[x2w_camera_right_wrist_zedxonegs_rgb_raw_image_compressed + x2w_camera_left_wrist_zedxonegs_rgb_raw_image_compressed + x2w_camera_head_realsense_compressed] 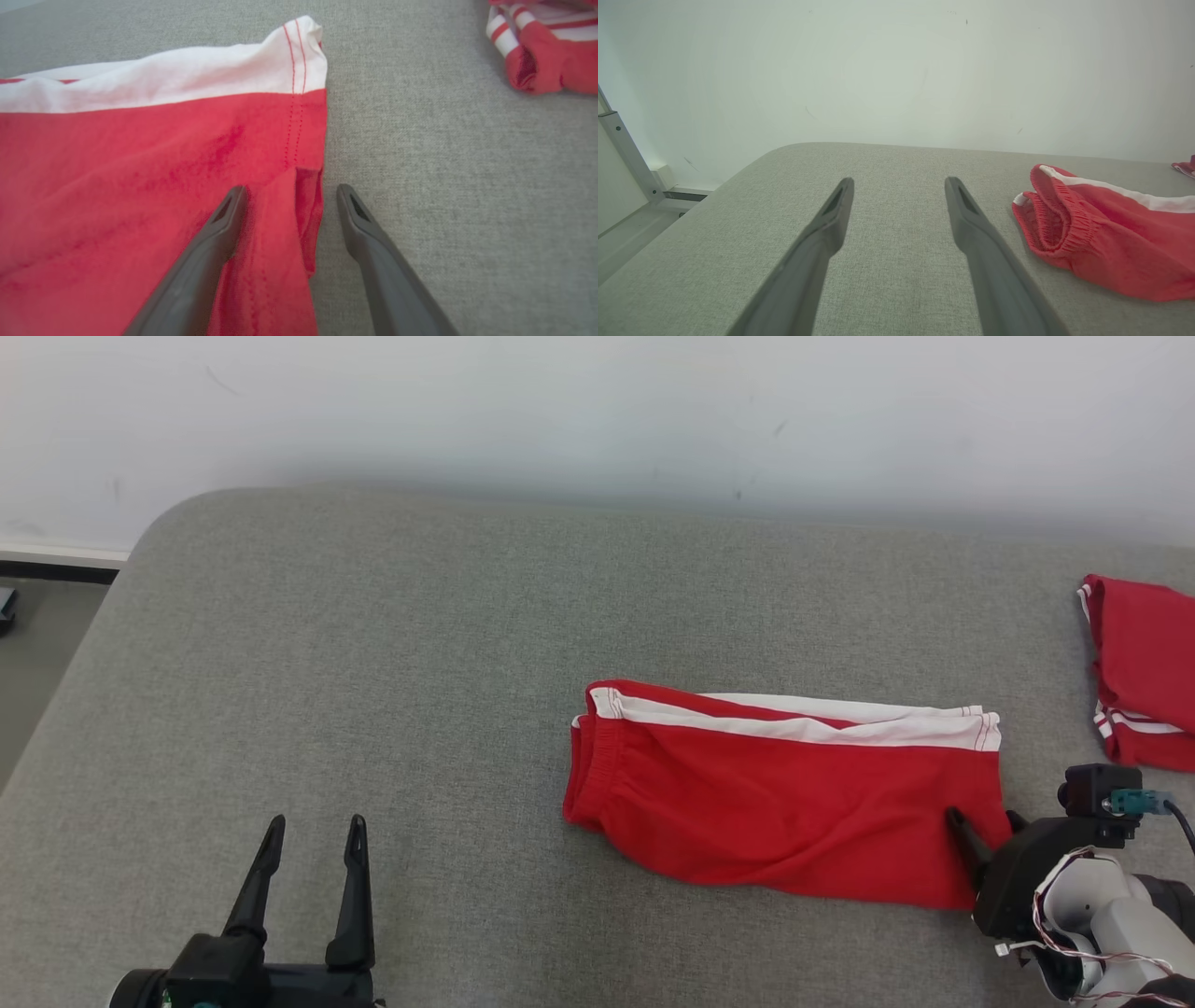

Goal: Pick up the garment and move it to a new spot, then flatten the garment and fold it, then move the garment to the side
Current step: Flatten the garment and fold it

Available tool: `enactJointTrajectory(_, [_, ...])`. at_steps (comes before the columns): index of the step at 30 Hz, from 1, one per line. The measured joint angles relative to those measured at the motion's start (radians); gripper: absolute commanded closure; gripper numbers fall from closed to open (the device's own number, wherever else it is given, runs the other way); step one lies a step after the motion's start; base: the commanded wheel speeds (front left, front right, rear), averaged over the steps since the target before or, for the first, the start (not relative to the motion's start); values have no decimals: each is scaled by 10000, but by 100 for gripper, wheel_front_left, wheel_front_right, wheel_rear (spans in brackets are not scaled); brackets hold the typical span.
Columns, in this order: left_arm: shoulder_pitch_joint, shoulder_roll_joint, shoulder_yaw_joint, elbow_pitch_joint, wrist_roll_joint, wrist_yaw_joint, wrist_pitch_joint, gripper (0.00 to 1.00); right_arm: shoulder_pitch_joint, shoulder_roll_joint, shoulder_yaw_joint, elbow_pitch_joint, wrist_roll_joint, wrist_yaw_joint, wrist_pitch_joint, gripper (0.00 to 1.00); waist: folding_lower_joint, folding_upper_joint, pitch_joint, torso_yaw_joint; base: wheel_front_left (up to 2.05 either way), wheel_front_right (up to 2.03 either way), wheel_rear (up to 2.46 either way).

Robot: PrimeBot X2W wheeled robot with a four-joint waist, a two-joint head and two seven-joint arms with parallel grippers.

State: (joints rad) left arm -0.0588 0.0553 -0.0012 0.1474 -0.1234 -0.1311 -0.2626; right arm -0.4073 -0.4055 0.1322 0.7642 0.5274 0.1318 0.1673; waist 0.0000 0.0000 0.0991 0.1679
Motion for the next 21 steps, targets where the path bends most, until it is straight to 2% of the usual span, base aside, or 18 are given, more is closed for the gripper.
enactJointTrajectory(1, [0, 0, -6, 12, 0, 0, 0, 0, -30, 42, 8, 73, 6, 0, 92, 0, 0, 0, -7, 10, 0, 0, 0])
enactJointTrajectory(2, [0, 2, -8, 23, 2, 0, 0, 0, -38, 69, 36, 117, 8, -2, 134, 56, 0, 0, -20, 14, 0, 0, 0])
enactJointTrajectory(3, [0, 6, 0, 38, 4, 0, 0, 0, -42, 100, 61, 132, 35, -2, 159, 100, 0, 0, -38, 14, 0, 0, 0])
enactJointTrajectory(9, [141, 40, 134, 92, 40, 0, 0, 0, -27, 265, 71, 303, 522, 0, 144, 100, 0, 1, -243, -99, 0, 0, 0])
enactJointTrajectory(16, [343, 58, 165, 128, 100, -2, 0, 0, 305, -487, -186, 587, 807, 0, -125, 100, 0, 1, -562, -350, 0, 0, 0])
enactJointTrajectory(21, [393, 58, 234, 111, 125, -2, 0, 0, 453, -709, -151, 291, 903, 0, -194, 100, 0, 0, -664, -534, 0, 0, 0])
